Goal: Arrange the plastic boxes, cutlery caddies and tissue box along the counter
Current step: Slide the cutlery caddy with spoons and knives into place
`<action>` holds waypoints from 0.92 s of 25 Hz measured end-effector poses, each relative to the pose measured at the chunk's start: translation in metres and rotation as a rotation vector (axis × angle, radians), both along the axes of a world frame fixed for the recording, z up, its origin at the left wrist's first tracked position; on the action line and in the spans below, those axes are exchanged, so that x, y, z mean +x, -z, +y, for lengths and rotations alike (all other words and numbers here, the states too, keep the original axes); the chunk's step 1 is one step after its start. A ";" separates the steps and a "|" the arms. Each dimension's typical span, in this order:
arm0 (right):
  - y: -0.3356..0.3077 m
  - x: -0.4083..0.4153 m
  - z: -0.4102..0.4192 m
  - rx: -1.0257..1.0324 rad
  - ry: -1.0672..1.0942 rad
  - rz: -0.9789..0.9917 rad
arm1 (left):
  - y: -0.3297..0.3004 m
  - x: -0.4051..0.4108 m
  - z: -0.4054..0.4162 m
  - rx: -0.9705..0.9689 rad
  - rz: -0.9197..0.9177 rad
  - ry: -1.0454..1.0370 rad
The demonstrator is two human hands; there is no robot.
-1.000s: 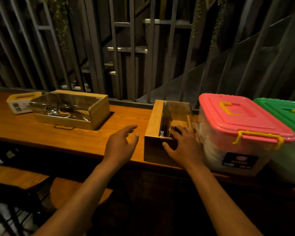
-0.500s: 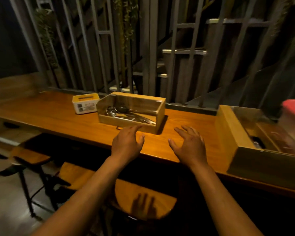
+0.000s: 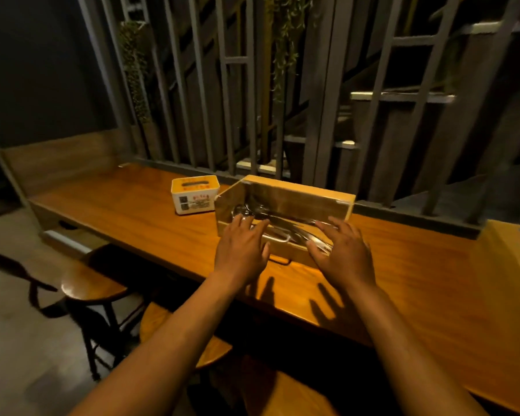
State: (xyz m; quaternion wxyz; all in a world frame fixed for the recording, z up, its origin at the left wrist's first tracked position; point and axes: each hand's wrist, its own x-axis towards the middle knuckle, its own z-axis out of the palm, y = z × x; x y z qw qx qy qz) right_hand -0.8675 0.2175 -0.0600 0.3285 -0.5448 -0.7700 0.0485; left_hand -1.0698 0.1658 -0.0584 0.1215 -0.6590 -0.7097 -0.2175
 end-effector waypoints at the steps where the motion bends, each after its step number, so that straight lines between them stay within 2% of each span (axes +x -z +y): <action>1: -0.003 -0.009 0.012 0.013 -0.020 -0.007 | -0.003 -0.009 0.010 0.006 0.028 -0.001; 6: -0.001 -0.065 0.051 -0.043 -0.015 -0.082 | -0.009 -0.065 0.055 0.000 0.153 -0.006; 9: 0.011 -0.088 0.065 -0.092 0.068 -0.204 | -0.010 -0.098 0.092 -0.025 0.166 0.010; 13: 0.038 -0.094 0.065 0.018 0.164 -0.248 | -0.003 -0.142 0.147 -0.115 0.041 0.018; 16: 0.039 -0.098 0.067 0.017 0.225 -0.226 | 0.011 -0.148 0.166 -0.228 -0.202 0.009; 18: 0.036 -0.103 0.068 0.003 0.283 -0.197 | 0.015 -0.142 0.160 -0.243 -0.282 0.007; 23: 0.030 -0.097 0.083 -0.068 0.408 0.006 | 0.002 -0.136 0.104 -0.142 -0.319 0.046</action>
